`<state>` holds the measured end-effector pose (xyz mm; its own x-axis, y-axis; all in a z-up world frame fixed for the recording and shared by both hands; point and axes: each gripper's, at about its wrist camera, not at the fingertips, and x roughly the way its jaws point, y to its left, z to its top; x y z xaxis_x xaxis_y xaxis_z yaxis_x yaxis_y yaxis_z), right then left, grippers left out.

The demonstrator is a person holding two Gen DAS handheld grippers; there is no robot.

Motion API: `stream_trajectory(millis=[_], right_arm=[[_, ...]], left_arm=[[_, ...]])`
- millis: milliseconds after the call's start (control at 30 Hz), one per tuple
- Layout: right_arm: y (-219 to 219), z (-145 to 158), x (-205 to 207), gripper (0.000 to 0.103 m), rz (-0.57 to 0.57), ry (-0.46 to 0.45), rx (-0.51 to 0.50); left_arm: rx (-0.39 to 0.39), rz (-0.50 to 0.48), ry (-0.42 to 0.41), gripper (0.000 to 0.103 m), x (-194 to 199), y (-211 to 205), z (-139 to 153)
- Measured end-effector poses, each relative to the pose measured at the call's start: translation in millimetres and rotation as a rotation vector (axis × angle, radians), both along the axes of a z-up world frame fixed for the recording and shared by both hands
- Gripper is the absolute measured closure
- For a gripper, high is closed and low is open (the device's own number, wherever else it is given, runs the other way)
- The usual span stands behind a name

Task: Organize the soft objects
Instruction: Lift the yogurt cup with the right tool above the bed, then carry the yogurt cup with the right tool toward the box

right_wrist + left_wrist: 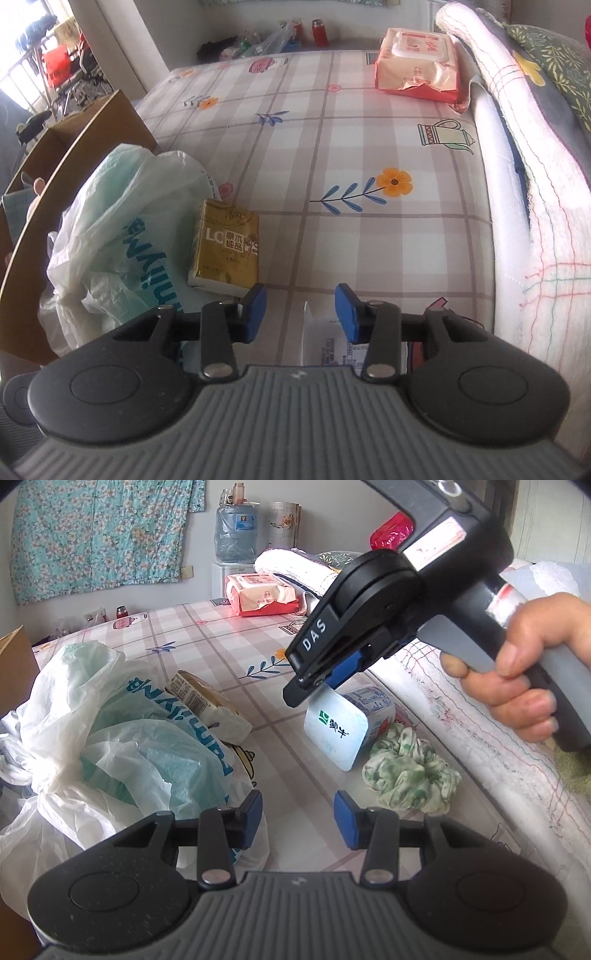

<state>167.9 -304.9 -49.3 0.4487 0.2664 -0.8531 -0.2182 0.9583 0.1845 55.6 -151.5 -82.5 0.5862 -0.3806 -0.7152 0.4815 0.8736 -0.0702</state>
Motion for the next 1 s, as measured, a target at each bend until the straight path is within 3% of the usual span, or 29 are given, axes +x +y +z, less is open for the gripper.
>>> stream_trajectory(millis=[100, 167, 300, 467, 633, 700, 1000], right_arm=[[12, -7, 5, 0.096, 0.053, 0.023, -0.076], [14, -7, 6, 0.102, 0.074, 0.025, -0.097], [4, -3, 4, 0.103, 0.053, 0.015, -0.040], [-37, 0, 9, 0.103, -0.060, 0.026, 0.197], [-94, -9, 7, 0.103, -0.220, 0.048, 0.441], [-112, -12, 3, 0.102, -0.271, 0.049, 0.492], [-148, -27, -5, 0.099, -0.374, 0.088, 0.619]], left_arm=[[-0.005, 0.002, 0.004, 0.059, 3, -3, 0], [-0.008, -0.002, 0.004, 0.059, 5, -6, 1], [-0.009, -0.018, -0.009, 0.059, 7, -15, 3], [-0.009, -0.033, -0.030, 0.058, 14, -25, 7], [-0.013, -0.044, -0.054, 0.049, 22, -41, 14], [-0.022, -0.054, -0.059, 0.042, 27, -50, 16], [-0.055, -0.077, -0.011, 0.035, 53, -88, 9]])
